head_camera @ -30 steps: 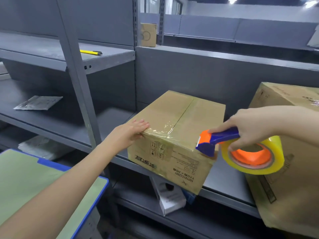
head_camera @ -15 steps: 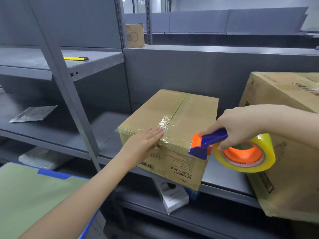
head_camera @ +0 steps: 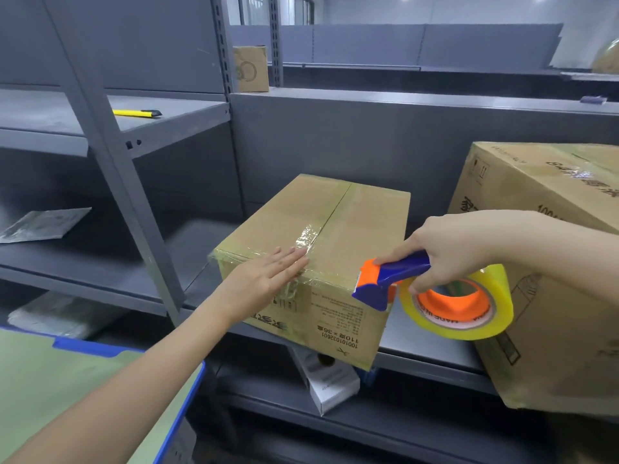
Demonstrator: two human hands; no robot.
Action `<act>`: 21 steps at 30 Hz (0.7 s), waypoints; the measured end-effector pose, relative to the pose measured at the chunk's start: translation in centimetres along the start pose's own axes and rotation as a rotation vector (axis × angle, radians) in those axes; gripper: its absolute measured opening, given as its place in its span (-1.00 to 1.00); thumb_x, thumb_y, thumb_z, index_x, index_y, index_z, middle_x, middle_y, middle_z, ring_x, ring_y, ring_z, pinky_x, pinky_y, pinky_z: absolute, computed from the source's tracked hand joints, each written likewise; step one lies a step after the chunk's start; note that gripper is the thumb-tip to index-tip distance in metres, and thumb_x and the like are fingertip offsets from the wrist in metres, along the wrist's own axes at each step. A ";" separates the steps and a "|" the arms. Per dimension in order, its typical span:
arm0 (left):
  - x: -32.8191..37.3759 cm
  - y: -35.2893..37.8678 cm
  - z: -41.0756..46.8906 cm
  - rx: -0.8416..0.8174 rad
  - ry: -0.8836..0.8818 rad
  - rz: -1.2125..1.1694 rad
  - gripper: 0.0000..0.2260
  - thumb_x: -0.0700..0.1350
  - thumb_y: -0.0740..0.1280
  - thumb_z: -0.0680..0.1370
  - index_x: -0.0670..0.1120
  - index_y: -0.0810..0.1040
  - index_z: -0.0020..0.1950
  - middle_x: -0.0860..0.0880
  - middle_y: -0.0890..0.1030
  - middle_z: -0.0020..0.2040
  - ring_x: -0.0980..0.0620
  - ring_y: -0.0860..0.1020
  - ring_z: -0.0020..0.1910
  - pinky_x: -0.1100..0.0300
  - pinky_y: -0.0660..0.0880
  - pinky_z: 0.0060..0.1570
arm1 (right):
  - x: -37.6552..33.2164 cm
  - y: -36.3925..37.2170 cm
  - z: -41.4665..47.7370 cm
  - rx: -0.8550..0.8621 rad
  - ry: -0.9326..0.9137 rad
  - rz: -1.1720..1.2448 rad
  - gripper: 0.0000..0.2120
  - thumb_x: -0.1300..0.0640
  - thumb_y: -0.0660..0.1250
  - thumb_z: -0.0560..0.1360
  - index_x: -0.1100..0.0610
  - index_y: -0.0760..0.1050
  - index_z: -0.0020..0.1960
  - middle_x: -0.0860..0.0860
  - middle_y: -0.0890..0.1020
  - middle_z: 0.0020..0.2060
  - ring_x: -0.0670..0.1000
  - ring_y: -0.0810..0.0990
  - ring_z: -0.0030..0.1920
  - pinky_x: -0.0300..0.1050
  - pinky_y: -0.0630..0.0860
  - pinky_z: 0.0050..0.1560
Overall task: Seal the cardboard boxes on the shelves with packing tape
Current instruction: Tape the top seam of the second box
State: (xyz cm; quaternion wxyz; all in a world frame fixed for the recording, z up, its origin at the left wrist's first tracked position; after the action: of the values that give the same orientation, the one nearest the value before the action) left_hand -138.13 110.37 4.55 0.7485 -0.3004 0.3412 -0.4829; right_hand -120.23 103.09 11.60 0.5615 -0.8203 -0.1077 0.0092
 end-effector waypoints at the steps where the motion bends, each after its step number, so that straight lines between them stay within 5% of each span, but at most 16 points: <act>1: 0.1 -0.1 0.0 0.010 0.016 -0.009 -0.46 -0.54 0.44 0.26 -0.31 0.52 0.22 -0.23 0.54 0.22 -0.16 0.54 0.18 -0.09 0.51 0.12 | -0.1 0.0 0.0 0.005 -0.005 -0.012 -0.45 -0.22 0.30 0.43 -0.38 0.20 0.37 -0.26 0.48 -0.29 -0.17 0.49 -0.31 -0.38 0.34 -0.36; 5: 0.6 -0.7 0.3 0.032 0.043 0.012 -0.70 -0.30 0.36 0.44 -0.30 0.56 0.17 -0.21 0.59 0.16 -0.16 0.57 0.14 -0.07 0.57 0.01 | 0.0 0.1 0.0 -0.002 -0.015 0.010 -0.44 -0.22 0.30 0.43 -0.37 0.20 0.37 -0.24 0.52 -0.22 -0.15 0.52 -0.27 -0.38 0.39 -0.33; 11: 5.2 0.4 3.0 0.024 0.048 0.031 -0.47 0.06 0.45 0.42 -0.27 0.52 0.24 -0.15 0.55 0.23 -0.06 0.51 0.24 -0.06 0.42 0.25 | -0.3 -0.2 -0.3 0.042 -0.039 -0.030 -0.45 -0.21 0.29 0.43 -0.36 0.20 0.38 -0.27 0.48 -0.27 -0.18 0.49 -0.29 -0.38 0.31 -0.35; 15: 6.7 0.3 4.4 0.189 -0.020 -0.116 -0.58 -0.10 0.58 0.28 -0.26 0.64 0.06 -0.13 0.66 0.02 -0.04 0.64 0.02 -0.03 0.57 0.03 | -0.3 -0.2 -0.6 0.070 -0.030 -0.072 -0.44 -0.22 0.28 0.44 -0.35 0.19 0.39 -0.25 0.45 -0.35 -0.18 0.45 -0.35 -0.35 0.28 -0.37; 21: 6.3 0.2 4.4 0.213 -0.021 -0.144 -0.63 -0.17 0.58 0.26 -0.25 0.66 0.02 -0.12 0.67 -0.01 -0.04 0.65 -0.02 0.00 0.60 -0.06 | 0.5 0.7 -1.9 0.104 -0.027 -0.006 -0.42 -0.24 0.29 0.42 -0.38 0.16 0.39 -0.23 0.48 -0.35 -0.21 0.47 -0.36 -0.39 0.29 -0.40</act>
State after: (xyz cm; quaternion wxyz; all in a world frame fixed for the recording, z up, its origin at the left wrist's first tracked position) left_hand -132.65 105.06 5.59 0.7431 -0.2480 0.2575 -0.5656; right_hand -119.41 101.22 11.67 0.6020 -0.7895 -0.1172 0.0239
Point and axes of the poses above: each hand's wrist, its own z-axis towards the middle knuckle, its own y-axis out of the palm, x = y × z, the point moved 8 cm from there along z, towards the middle knuckle
